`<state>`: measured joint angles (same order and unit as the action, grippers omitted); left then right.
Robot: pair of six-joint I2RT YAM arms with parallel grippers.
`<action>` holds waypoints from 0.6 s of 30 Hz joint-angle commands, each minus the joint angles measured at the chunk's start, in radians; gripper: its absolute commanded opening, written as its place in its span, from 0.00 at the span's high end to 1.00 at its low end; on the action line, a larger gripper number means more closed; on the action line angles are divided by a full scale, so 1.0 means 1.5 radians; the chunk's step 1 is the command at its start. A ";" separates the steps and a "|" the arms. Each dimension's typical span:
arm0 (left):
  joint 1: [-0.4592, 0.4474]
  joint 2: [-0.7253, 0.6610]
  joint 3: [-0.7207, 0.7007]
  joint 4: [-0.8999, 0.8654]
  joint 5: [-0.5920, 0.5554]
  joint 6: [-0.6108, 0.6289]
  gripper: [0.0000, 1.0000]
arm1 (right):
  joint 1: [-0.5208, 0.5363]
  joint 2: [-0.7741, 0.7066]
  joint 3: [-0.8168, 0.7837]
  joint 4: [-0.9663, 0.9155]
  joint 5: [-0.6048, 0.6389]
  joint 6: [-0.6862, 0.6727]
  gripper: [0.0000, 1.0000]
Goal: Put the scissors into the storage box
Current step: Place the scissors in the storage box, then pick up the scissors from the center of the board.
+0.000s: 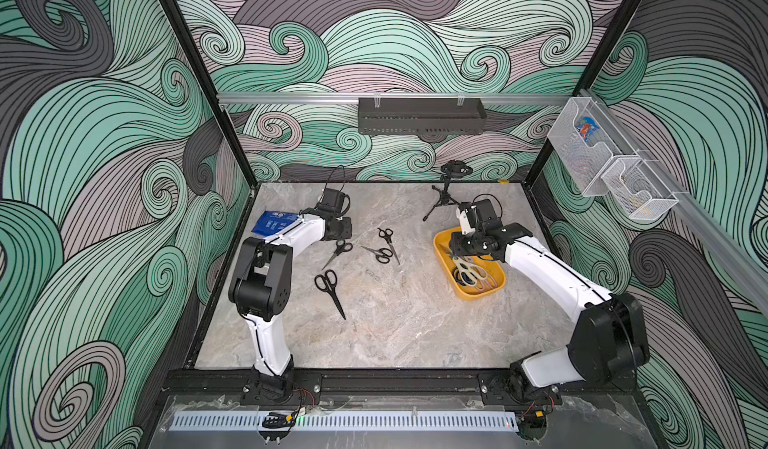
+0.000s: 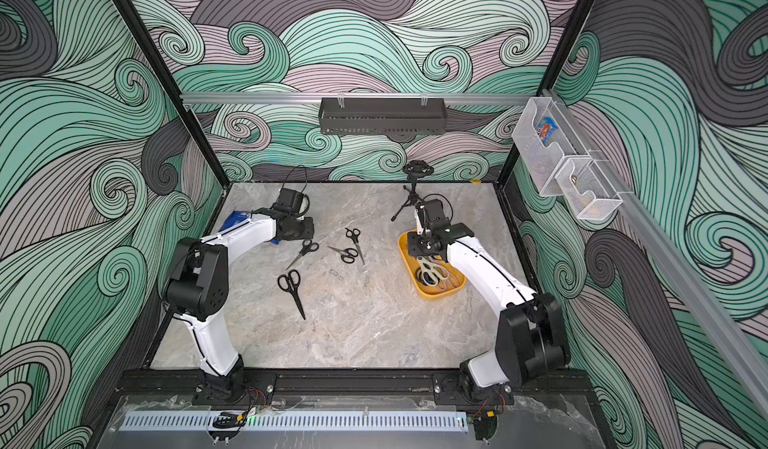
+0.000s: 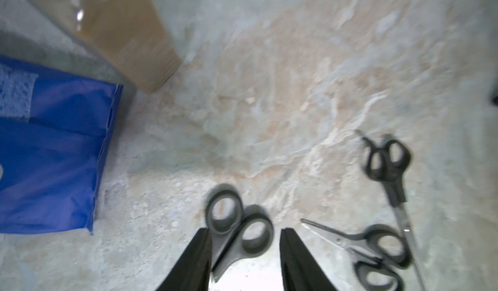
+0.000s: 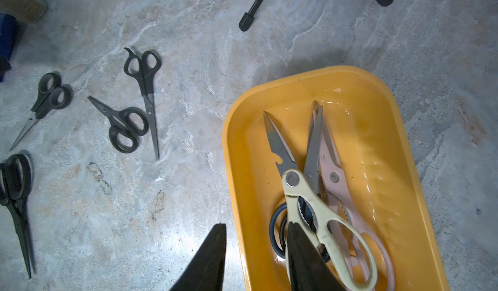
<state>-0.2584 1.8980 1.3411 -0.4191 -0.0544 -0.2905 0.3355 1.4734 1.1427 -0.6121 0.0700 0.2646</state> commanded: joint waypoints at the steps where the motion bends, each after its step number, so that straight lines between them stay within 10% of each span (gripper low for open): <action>1: 0.009 0.010 0.023 -0.046 -0.050 0.023 0.58 | 0.000 0.016 0.008 0.006 -0.034 -0.011 0.58; 18: 0.025 0.106 0.115 -0.131 -0.039 0.042 0.65 | 0.004 0.037 -0.005 0.020 -0.057 -0.021 0.59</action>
<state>-0.2249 2.0426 1.4826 -0.5594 -0.1112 -0.2447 0.3374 1.5204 1.1412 -0.5896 -0.0029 0.2459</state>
